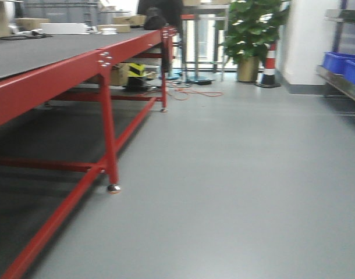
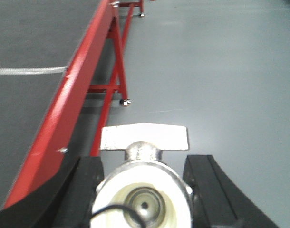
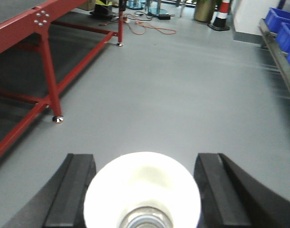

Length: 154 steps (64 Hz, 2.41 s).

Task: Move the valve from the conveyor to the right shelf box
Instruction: 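Drive the base to the steel shelf of blue bins, holding both valves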

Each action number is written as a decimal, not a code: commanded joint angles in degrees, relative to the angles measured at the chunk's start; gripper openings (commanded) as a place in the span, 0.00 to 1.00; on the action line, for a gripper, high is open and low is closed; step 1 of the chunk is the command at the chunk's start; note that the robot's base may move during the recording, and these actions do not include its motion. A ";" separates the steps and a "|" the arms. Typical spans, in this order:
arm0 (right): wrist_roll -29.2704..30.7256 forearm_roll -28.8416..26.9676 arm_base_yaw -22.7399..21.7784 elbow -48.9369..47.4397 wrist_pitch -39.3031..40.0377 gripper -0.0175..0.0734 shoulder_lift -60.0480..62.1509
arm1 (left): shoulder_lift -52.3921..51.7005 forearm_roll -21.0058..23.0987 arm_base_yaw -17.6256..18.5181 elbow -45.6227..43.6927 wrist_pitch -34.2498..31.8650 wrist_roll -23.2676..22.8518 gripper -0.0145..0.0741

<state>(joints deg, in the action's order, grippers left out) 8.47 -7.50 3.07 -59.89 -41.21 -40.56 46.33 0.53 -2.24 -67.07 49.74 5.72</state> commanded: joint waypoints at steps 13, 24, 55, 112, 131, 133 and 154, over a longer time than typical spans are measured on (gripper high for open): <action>0.24 0.06 -0.01 -0.56 4.35 0.02 0.64 | -0.57 0.36 0.28 -0.24 -3.21 -0.33 0.04; 0.24 0.06 -0.01 -0.56 4.35 0.02 0.64 | -0.57 0.36 0.28 -0.24 -3.21 -0.33 0.04; 0.24 0.06 -0.01 -0.56 4.35 0.02 0.64 | -0.57 0.36 0.28 -0.24 -3.21 -0.33 0.04; 0.24 0.06 -0.01 -0.56 4.36 0.02 0.54 | -0.57 0.36 0.28 -0.24 -3.21 -0.33 0.04; 0.24 0.06 -0.01 -0.56 4.36 0.02 0.54 | -0.57 0.36 0.28 -0.24 -3.21 -0.33 0.04; 0.24 0.06 -0.01 -0.56 4.36 0.02 0.54 | -0.57 0.36 0.28 -0.24 -3.21 -0.33 0.04; 0.24 0.06 -0.01 -0.56 4.36 0.02 0.54 | -0.57 0.36 0.28 -0.24 -3.21 -0.33 0.04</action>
<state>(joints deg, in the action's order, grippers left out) 8.47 -7.50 3.07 -59.89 -41.21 -40.34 46.33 0.00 -2.24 -67.05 49.74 5.60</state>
